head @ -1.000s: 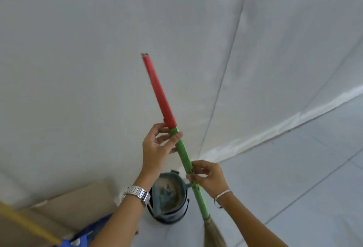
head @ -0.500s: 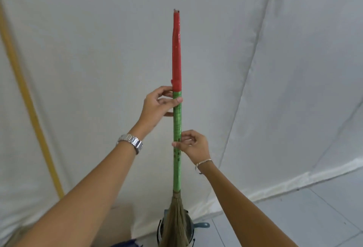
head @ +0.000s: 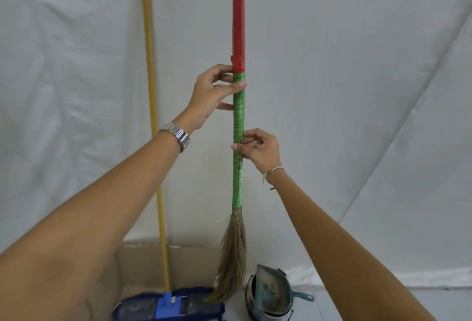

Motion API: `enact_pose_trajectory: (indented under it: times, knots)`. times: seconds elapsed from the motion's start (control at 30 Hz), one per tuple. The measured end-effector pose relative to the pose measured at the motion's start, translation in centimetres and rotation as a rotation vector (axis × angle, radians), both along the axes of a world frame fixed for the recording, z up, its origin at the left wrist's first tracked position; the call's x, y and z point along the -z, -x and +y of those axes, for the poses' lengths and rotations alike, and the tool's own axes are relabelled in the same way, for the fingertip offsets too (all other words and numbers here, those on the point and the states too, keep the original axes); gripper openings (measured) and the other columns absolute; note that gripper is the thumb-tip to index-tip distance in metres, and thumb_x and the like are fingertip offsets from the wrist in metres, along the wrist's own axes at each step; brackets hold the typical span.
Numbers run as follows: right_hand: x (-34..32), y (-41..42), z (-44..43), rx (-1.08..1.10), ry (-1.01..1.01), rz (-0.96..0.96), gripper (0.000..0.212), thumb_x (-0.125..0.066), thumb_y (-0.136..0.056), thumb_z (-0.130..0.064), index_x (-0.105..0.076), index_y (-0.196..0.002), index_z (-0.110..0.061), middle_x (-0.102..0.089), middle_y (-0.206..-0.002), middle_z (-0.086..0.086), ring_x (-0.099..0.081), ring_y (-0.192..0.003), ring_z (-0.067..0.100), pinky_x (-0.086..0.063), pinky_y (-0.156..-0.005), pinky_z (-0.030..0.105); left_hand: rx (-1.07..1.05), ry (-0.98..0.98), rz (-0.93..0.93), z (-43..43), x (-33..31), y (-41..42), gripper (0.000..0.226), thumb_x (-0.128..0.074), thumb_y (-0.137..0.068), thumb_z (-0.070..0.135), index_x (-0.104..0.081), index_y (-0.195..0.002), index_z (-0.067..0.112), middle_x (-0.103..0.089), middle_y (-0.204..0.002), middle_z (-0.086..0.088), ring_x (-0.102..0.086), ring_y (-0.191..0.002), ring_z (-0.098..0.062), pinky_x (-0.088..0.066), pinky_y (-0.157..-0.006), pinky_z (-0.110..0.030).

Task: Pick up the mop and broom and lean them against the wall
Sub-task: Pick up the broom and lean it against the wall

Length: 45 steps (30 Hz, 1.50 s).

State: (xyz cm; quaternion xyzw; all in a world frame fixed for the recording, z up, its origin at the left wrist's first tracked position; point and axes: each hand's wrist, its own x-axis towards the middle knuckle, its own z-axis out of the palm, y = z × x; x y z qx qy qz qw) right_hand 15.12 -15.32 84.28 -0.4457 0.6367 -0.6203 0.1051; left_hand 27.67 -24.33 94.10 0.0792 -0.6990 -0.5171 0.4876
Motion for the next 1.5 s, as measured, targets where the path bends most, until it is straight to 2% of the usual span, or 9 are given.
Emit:
enact_pose_trajectory:
  times: [0.27,0.5,0.6,0.73,0.93,1.07,1.27,1.43,1.5]
  knots:
    - [7.2,-9.6,-11.8,-0.052,-0.071,-0.142,0.031,-0.086,-0.058,-0.011,-0.068,-0.082,-0.015,-0.068,-0.082,0.018,-0.068,-0.079,0.039,-0.057,-0.077,0.054,-0.024,-0.054,-0.156,-11.9,5.9,-8.8,0.023,-0.074,-0.077,0.014,-0.061,-0.093,0.024,-0.055,-0.087,0.004,-0.068,-0.081,-0.015,-0.061,-0.063,-0.044]
    - [14.1,-16.7,-20.4,-0.105,-0.143,-0.238,0.031,-0.082,-0.061,0.001,-0.067,-0.088,0.001,-0.068,-0.08,0.022,-0.066,-0.075,0.035,-0.057,-0.076,0.053,-0.064,-0.156,-0.216,-20.8,13.2,-15.2,0.024,-0.073,-0.077,0.012,-0.061,-0.095,0.023,-0.057,-0.088,0.004,-0.069,-0.074,-0.009,-0.061,-0.059,-0.036]
    - [16.6,-18.9,-23.3,-0.122,-0.182,-0.229,0.028,-0.084,-0.059,-0.001,-0.068,-0.082,-0.006,-0.069,-0.076,0.017,-0.066,-0.071,0.03,-0.058,-0.072,0.043,-0.081,-0.211,-0.224,-23.7,16.0,-17.6,0.024,-0.072,-0.077,0.009,-0.061,-0.095,0.02,-0.059,-0.088,0.004,-0.07,-0.074,-0.008,-0.059,-0.058,-0.029]
    - [20.0,-21.0,-26.9,-0.162,-0.243,-0.239,0.029,-0.085,-0.058,-0.002,-0.066,-0.072,-0.02,-0.069,-0.07,0.006,-0.065,-0.066,0.023,-0.058,-0.069,0.037,-0.112,-0.294,-0.236,-27.1,19.9,-20.1,0.025,-0.072,-0.076,0.006,-0.062,-0.096,0.018,-0.06,-0.089,0.002,-0.07,-0.075,-0.011,-0.061,-0.062,-0.033]
    - [25.9,-22.4,-32.7,-0.187,-0.337,-0.228,0.031,-0.085,-0.057,-0.003,-0.064,-0.067,-0.024,-0.07,-0.07,0.007,-0.067,-0.068,0.026,-0.059,-0.069,0.039,-0.181,-0.4,-0.283,-32.1,26.3,-21.6,0.029,-0.073,-0.075,0.006,-0.063,-0.099,0.017,-0.064,-0.09,0.001,-0.071,-0.078,-0.014,-0.061,-0.07,-0.04]
    - [30.2,-22.8,-37.0,-0.197,-0.362,-0.229,0.035,-0.085,-0.056,-0.002,-0.063,-0.062,-0.029,-0.067,-0.064,-0.004,-0.063,-0.061,0.015,-0.056,-0.065,0.028,-0.187,-0.441,-0.3,-35.9,30.4,-22.1,0.027,-0.073,-0.075,0.004,-0.065,-0.097,0.018,-0.064,-0.089,0.003,-0.071,-0.078,-0.013,-0.061,-0.068,-0.034]
    - [36.2,-22.5,-42.4,-0.217,-0.362,-0.244,0.032,-0.083,-0.057,0.0,-0.064,-0.066,-0.024,-0.067,-0.065,-0.006,-0.062,-0.06,0.007,-0.051,-0.059,0.011,-0.254,-0.486,-0.242,-40.2,36.2,-22.2,0.03,-0.073,-0.073,-0.001,-0.063,-0.094,0.019,-0.066,-0.089,0.003,-0.071,-0.074,-0.009,-0.06,-0.065,-0.029]
    - [40.5,-21.6,-45.2,-0.221,-0.386,-0.223,0.029,-0.082,-0.058,0.003,-0.067,-0.07,-0.019,-0.065,-0.064,-0.007,-0.061,-0.062,0.015,-0.054,-0.065,0.021,-0.345,-0.519,-0.175,-42.0,40.8,-22.0,0.033,-0.074,-0.071,-0.003,-0.062,-0.093,0.018,-0.065,-0.089,0.0,-0.068,-0.079,-0.014,-0.06,-0.064,-0.028]
    - [41.6,-21.5,-45.8,-0.22,-0.383,-0.213,0.029,-0.082,-0.059,0.002,-0.068,-0.072,-0.019,-0.065,-0.065,-0.009,-0.061,-0.062,0.011,-0.054,-0.065,0.018,-0.385,-0.508,-0.158,-42.3,42.0,-21.8,0.033,-0.075,-0.07,-0.002,-0.061,-0.093,0.018,-0.066,-0.091,-0.001,-0.067,-0.083,-0.017,-0.06,-0.065,-0.029]
